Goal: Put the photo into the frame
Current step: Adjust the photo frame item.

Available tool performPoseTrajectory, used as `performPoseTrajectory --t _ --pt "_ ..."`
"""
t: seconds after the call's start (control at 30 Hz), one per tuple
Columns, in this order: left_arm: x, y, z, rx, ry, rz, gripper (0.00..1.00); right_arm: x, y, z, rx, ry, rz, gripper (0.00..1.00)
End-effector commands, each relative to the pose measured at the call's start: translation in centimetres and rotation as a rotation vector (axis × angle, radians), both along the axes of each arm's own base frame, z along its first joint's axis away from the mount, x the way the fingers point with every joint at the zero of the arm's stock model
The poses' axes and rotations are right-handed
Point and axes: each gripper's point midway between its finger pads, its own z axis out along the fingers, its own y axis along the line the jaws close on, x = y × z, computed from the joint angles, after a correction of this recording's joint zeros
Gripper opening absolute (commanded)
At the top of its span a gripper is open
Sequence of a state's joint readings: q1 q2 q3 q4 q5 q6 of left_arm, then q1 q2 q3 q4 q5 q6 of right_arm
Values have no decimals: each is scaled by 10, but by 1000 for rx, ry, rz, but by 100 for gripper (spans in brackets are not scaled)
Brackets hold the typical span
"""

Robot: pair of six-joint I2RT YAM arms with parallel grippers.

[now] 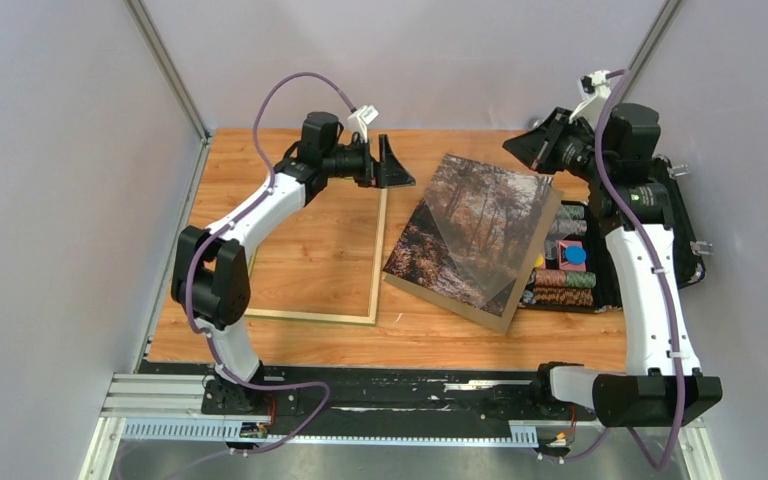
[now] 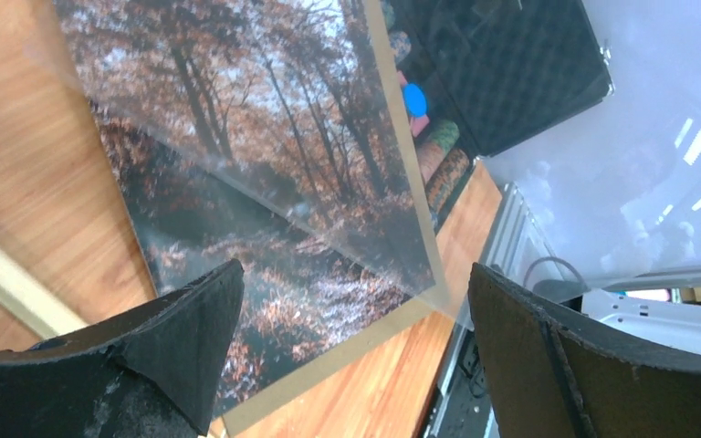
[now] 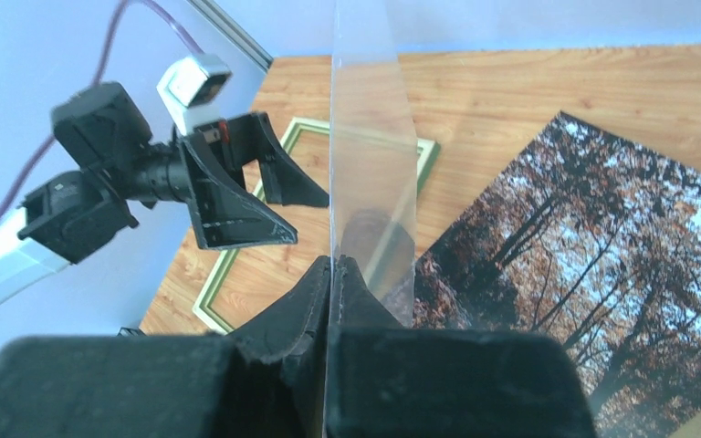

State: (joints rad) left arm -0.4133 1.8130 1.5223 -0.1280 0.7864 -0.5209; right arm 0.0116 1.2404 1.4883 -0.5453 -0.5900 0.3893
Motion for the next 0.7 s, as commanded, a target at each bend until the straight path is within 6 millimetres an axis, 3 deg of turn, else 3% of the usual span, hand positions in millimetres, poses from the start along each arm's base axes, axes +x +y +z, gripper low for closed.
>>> performPoseTrajectory --t 0.0,0.27,0.33,0.67 --pt "-5 5 3 -67 43 58 100 -4 4 47 55 -96 10 0" --pt "-15 0 -8 -250 114 85 100 1 8 73 112 -105 13 0" --pt "-18 -5 2 -321 78 65 100 5 0 75 131 -96 -4 0" --pt "-46 -38 5 -465 84 -35 100 -1 -3 77 221 -57 41 0"
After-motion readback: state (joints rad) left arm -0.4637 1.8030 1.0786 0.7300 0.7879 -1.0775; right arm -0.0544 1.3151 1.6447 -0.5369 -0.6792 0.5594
